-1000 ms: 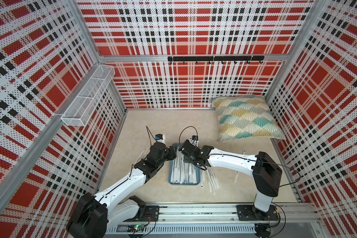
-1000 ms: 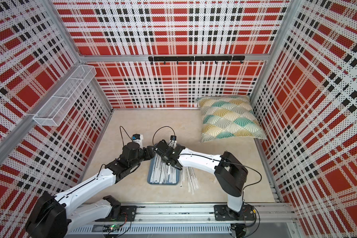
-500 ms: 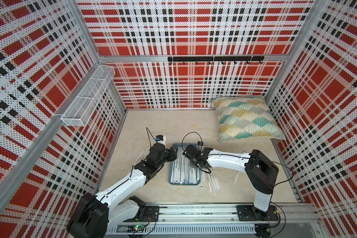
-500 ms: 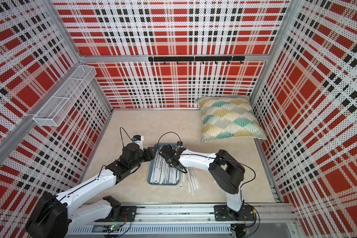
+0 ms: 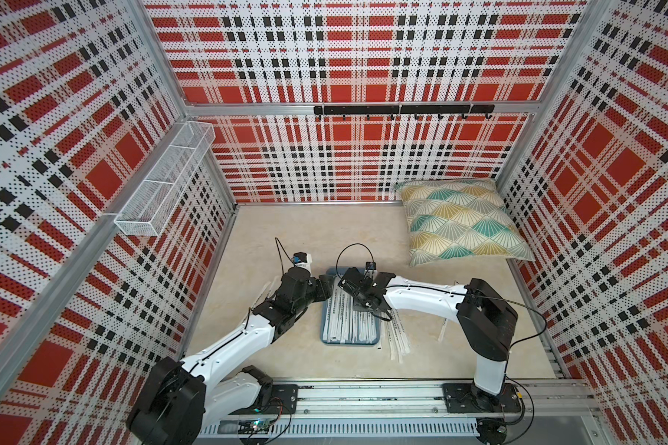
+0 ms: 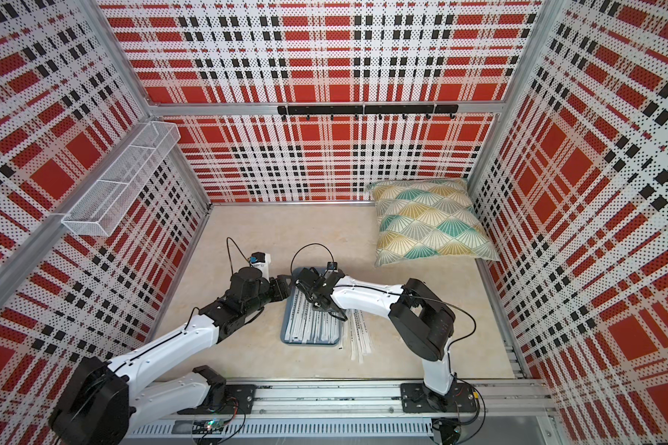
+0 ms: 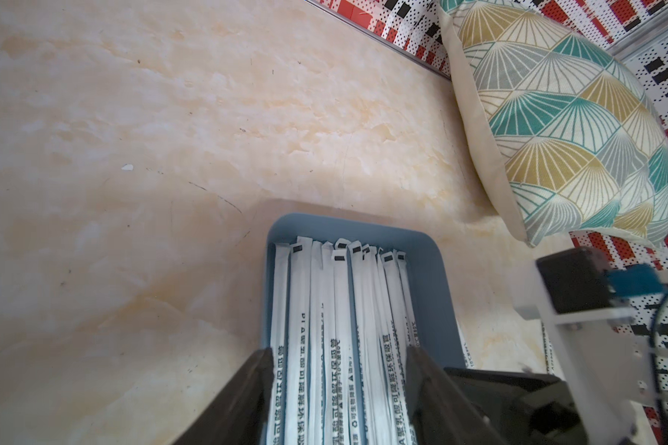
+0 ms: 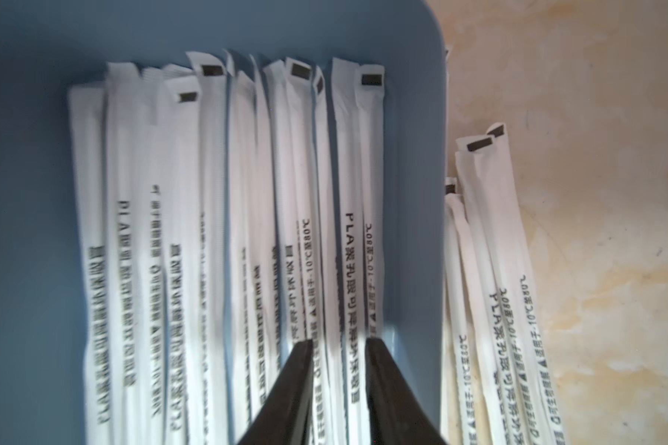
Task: Put the straws into the storage box
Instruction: Place the straw in the storage box, then pick up the straw from the center of the board.
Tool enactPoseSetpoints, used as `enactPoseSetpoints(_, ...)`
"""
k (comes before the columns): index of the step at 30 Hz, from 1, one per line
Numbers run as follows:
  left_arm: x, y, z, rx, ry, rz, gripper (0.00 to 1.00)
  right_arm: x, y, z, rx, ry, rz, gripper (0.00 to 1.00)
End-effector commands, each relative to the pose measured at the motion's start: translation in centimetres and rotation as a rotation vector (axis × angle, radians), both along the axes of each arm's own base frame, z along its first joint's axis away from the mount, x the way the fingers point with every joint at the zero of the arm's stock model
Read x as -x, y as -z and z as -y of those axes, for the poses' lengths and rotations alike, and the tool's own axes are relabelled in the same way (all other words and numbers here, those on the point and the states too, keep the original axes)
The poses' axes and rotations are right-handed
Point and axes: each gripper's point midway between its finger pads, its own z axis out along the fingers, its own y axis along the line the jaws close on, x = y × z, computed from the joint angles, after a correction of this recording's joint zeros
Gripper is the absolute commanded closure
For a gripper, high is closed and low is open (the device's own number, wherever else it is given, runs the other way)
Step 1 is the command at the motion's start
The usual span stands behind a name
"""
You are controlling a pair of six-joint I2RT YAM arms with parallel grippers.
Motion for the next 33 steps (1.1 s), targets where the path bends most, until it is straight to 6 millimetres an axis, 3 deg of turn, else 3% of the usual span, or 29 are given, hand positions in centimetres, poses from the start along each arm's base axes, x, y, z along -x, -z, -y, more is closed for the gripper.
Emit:
enactPoseSetpoints(1,-0.2,-2.1,1.7,-0.035,0.058,0.066,0.41,0.4,-3.8,1.6,-0.039,0.047,0.060,0.65)
enactPoseSetpoints(3,1.0,-2.3,4.7,-0.074,0.152,0.095,0.40,0.6,-3.9,4.3,-0.021,0.089,0.071,0.62)
enactPoseSetpoints(7,3.2,-1.0,10.4,-0.120,0.294,0.087,0.39,1.7,-2.2,12.9,0.018,0.234,0.043,0.61)
enactPoseSetpoints(10,4.1,-0.6,13.4,-0.105,0.355,0.078,0.39,3.1,-0.9,18.9,0.022,0.353,0.026,0.47)
enactPoseSetpoints(12,4.8,-0.5,15.5,-0.088,0.409,0.075,0.40,3.5,-0.5,21.8,0.012,0.415,0.027,0.42)
enactPoseSetpoints(16,5.7,0.8,18.1,-0.110,0.457,0.049,0.40,3.5,0.8,25.6,0.000,0.477,0.001,0.43)
enactPoseSetpoints(19,6.2,1.7,18.9,-0.098,0.464,0.026,0.39,3.2,1.5,26.7,-0.009,0.484,-0.007,0.46)
enactPoseSetpoints(26,5.5,2.0,18.6,-0.072,0.449,0.007,0.40,1.9,2.9,26.2,-0.044,0.452,-0.013,0.51)
enactPoseSetpoints(30,4.5,1.7,17.6,-0.062,0.414,0.009,0.40,2.2,4.0,26.7,-0.038,0.470,-0.029,0.66)
enactPoseSetpoints(33,3.7,1.4,16.3,-0.042,0.382,0.010,0.40,2.7,5.4,26.5,-0.080,0.486,-0.052,0.70)
